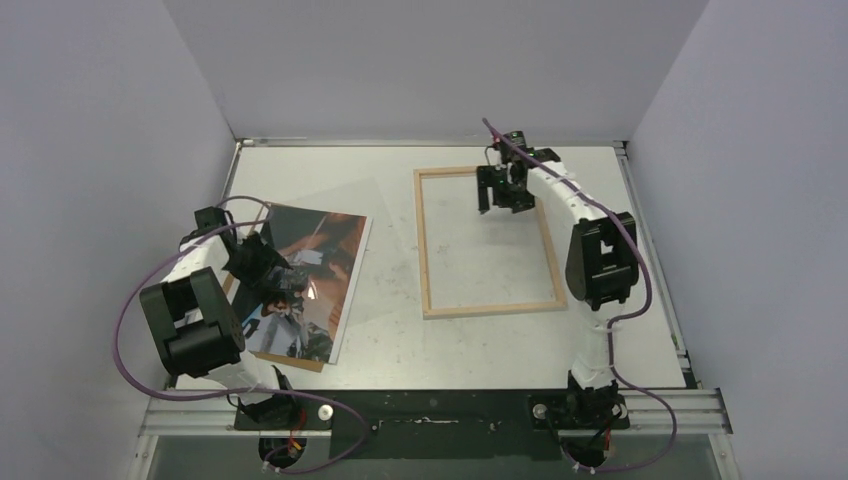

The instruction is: Put the photo into the frame

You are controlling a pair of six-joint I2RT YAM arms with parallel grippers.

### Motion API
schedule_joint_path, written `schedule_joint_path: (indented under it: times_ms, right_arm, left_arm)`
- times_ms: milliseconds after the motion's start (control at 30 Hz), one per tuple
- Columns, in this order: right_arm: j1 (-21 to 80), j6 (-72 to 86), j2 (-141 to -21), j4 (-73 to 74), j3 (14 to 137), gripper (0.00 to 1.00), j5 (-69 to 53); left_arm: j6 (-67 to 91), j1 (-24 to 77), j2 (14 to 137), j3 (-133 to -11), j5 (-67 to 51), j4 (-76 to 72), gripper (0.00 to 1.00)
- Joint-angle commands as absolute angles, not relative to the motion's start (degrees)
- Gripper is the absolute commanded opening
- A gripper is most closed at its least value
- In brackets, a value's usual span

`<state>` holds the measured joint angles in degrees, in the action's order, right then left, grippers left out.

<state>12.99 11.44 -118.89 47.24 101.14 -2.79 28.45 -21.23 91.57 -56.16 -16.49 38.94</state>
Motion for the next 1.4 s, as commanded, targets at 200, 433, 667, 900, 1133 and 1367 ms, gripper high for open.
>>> schedule_joint_path:
  times_ms: [200,433,667,900,1133,1367]
  right_arm:
    - [31.2,35.7,-125.3,27.6,104.7,0.73,-23.8]
    - [33.5,39.2,-134.4,25.7,113.8,0.71,-22.9]
    - [34.8,39.2,-139.4,26.4,118.6,0.71,-20.2]
    - [35.3,40.4,-142.2,29.3,120.1,0.72,-18.8]
    - [36.3,43.8,-144.0,26.1,118.2,0.73,-28.2]
    - [36.3,49.2,-144.4,18.6,116.8,0.74,-35.7]
  left_arm:
    - [32.1,-21.3,88.9,-55.4,-28.4,26.6,0.43]
    - [32.3,-19.8,94.7,-54.5,-28.9,25.8,0.32]
    - [30.4,-19.1,98.3,-54.9,-23.0,29.8,0.3]
    - [29.1,-19.0,102.6,-56.2,-15.8,35.6,0.29]
    - [29.3,-18.6,104.4,-56.6,-12.5,37.9,0.28]
    - [29.0,-18.5,104.8,-57.1,-11.8,38.9,0.28]
